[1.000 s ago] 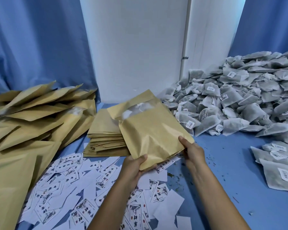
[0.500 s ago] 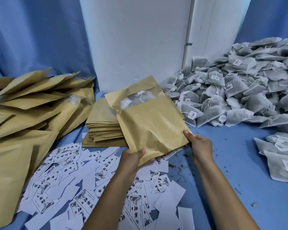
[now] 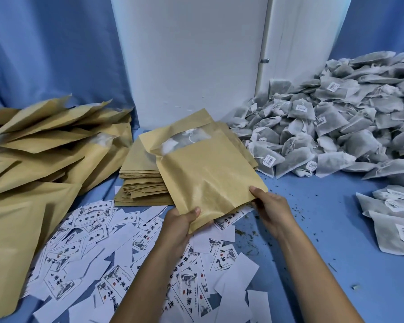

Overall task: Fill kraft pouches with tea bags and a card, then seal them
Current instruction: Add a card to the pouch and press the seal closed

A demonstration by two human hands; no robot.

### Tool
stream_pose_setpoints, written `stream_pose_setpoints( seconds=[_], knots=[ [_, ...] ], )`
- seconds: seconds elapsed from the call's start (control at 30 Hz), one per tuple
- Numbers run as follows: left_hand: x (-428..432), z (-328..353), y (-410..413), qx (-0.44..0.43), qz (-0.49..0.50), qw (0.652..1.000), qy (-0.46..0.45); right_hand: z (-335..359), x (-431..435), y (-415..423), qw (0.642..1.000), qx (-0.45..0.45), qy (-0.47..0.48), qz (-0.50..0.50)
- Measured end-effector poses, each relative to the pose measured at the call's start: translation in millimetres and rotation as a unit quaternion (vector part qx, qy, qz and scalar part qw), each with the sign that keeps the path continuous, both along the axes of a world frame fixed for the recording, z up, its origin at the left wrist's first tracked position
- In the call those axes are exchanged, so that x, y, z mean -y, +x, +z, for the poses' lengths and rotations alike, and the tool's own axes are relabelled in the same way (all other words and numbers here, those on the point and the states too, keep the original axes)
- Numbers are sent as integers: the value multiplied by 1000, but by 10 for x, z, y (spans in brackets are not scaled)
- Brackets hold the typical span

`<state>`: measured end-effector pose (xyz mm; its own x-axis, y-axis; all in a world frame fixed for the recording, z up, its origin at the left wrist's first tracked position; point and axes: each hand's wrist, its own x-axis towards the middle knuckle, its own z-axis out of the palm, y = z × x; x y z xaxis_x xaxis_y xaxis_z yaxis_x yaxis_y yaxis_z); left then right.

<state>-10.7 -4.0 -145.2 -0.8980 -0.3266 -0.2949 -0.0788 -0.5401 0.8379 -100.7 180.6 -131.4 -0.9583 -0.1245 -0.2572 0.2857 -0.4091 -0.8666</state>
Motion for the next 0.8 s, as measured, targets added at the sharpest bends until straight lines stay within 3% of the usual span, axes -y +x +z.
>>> stream_pose_setpoints(
  seconds=[0.07,0.23,0.37,0.8],
  knots=[
    [13,8,3,-5,5,1000,6,8,26,22,999,10,-32,23],
    [-6,2,8,-16,-15,1000,-14,-51,31,-9,999,-33,26,-26],
    [1,-35,0,-17,-17,998,-54,-57,102,12,999,-31,7,25],
    [-37,-53,13,-19,-51,993,-101,-58,103,37,991,-53,124,18]
  ],
)
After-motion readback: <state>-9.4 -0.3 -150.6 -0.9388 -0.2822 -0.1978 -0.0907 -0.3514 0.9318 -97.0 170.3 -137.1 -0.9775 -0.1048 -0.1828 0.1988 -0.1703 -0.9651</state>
